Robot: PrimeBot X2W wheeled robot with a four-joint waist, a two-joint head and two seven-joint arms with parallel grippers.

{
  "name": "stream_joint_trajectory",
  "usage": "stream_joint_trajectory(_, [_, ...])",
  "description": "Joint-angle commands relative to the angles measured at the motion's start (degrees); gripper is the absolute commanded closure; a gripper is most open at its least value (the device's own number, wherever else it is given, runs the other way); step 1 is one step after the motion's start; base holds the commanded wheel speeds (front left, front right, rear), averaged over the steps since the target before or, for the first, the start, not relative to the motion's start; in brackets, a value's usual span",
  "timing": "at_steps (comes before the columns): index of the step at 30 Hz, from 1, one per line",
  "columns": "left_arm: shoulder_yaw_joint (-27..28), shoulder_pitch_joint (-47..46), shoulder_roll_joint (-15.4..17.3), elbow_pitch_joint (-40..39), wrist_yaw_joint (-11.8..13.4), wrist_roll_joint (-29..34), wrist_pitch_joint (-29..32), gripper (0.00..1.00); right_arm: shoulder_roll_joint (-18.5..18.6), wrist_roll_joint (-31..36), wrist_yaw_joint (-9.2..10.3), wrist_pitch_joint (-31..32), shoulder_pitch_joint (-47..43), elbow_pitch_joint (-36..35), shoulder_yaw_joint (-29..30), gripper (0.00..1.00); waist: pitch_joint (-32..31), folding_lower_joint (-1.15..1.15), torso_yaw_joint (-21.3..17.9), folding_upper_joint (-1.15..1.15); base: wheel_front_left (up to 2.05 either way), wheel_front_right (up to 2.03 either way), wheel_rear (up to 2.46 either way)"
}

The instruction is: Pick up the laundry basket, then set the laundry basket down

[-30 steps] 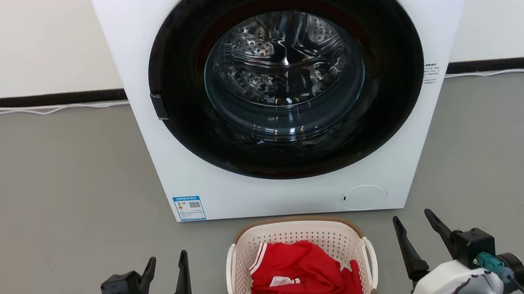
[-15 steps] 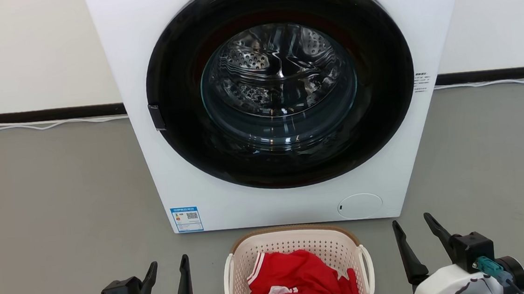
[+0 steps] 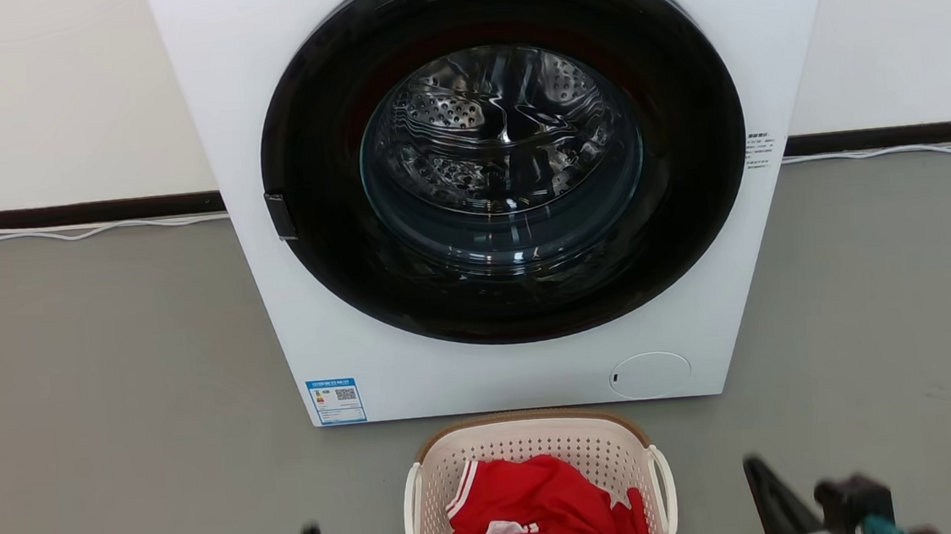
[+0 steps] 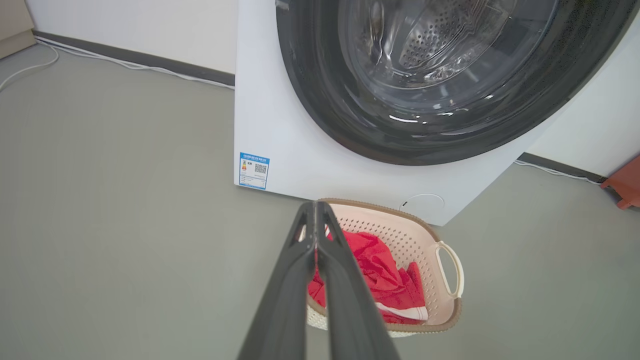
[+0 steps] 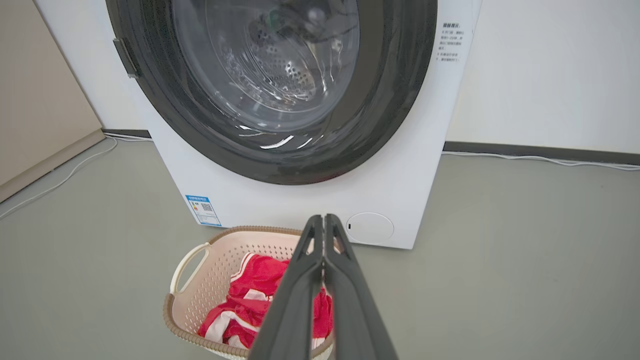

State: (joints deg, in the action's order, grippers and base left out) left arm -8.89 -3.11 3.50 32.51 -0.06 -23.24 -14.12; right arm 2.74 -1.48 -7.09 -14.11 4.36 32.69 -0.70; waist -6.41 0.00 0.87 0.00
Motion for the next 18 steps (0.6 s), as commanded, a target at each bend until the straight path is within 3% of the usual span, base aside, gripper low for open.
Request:
stream_joint_trajectory(1, [0.17, 0.08, -0.02, 0.17, -0.05, -0.45, 0.21, 1.0, -0.01, -0.53, 0.0, 0.25, -0.04, 0.23, 0.25, 1.0, 0.02, 0.0, 0.01, 0.0, 0.0, 0.0, 0.0])
stream_joint_trajectory(7, [1.03, -0.16, -0.04, -0.63, -0.41, -3.71, 1.31, 1.0, 0.0, -4.83, -0.02, 1.58, 0.26, -0.45, 0.9, 1.0, 0.22, 0.13, -0.04, 0.0, 0.0, 0.0, 0.0])
stream_joint_trajectory(11, [1.47, -0.17, -0.06, -1.3, -0.65, -5.94, 1.92, 1.0, 0.0, -7.82, -0.03, 2.07, 0.15, -1.2, 0.93, 1.0, 0.52, 0.01, -0.07, 0.0, 0.0, 0.0, 0.0])
stream_joint_trajectory(18, [2.26, -0.31, -0.1, -2.43, -1.06, -9.82, 3.01, 1.0, 0.01, -12.95, -0.06, 3.02, 0.13, -2.45, 1.12, 1.0, 0.94, 0.0, -0.12, 0.0, 0.0, 0.0, 0.0])
